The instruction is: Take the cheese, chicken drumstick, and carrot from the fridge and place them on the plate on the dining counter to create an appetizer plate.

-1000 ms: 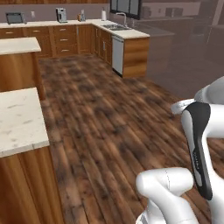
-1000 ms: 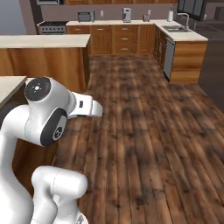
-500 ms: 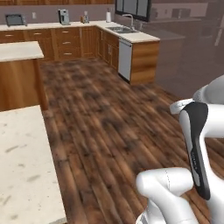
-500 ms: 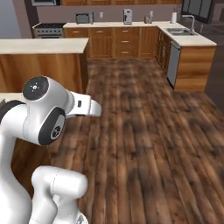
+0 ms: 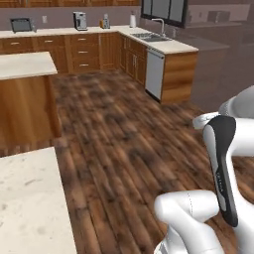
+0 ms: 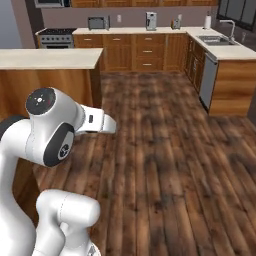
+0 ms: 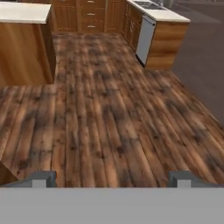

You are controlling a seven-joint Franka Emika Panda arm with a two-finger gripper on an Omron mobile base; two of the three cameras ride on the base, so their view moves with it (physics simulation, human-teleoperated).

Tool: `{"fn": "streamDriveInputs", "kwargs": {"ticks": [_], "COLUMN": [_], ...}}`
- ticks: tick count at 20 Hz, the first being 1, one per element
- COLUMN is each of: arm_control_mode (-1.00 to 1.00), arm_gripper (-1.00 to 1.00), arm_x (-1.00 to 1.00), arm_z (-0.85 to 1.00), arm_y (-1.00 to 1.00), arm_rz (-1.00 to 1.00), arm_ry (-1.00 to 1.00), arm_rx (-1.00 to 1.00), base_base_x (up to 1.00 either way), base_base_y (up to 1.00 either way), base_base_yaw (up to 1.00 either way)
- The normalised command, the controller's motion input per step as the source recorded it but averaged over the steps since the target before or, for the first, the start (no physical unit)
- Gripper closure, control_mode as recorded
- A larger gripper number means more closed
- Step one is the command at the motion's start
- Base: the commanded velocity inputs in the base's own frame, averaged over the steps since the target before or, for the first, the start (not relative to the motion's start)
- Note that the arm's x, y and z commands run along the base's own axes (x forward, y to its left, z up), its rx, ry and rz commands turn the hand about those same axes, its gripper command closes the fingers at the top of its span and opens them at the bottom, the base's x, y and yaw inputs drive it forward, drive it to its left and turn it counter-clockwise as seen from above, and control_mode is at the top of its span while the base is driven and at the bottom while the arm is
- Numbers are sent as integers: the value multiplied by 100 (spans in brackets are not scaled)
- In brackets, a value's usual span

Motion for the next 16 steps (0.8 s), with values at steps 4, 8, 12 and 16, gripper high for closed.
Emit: {"fn": "streamDriveInputs", "kwargs": {"ticks": [4, 8, 12, 16], "arm_control_mode": [100, 100, 100, 100], "arm_gripper": [-100, -100, -100, -100], "arm_x": [0, 0, 0, 0], "arm_z": [0, 0, 0, 0], "arm_y": [0, 0, 0, 0], "arm_rz": [0, 0, 0, 0], "arm_ry": [0, 0, 0, 0], "arm_rx": [0, 0, 0, 0], "base_base_x": [100, 100, 86, 91], "base_base_y": [0, 0, 0, 1], "base_base_yaw": [9, 24, 40, 50]}}
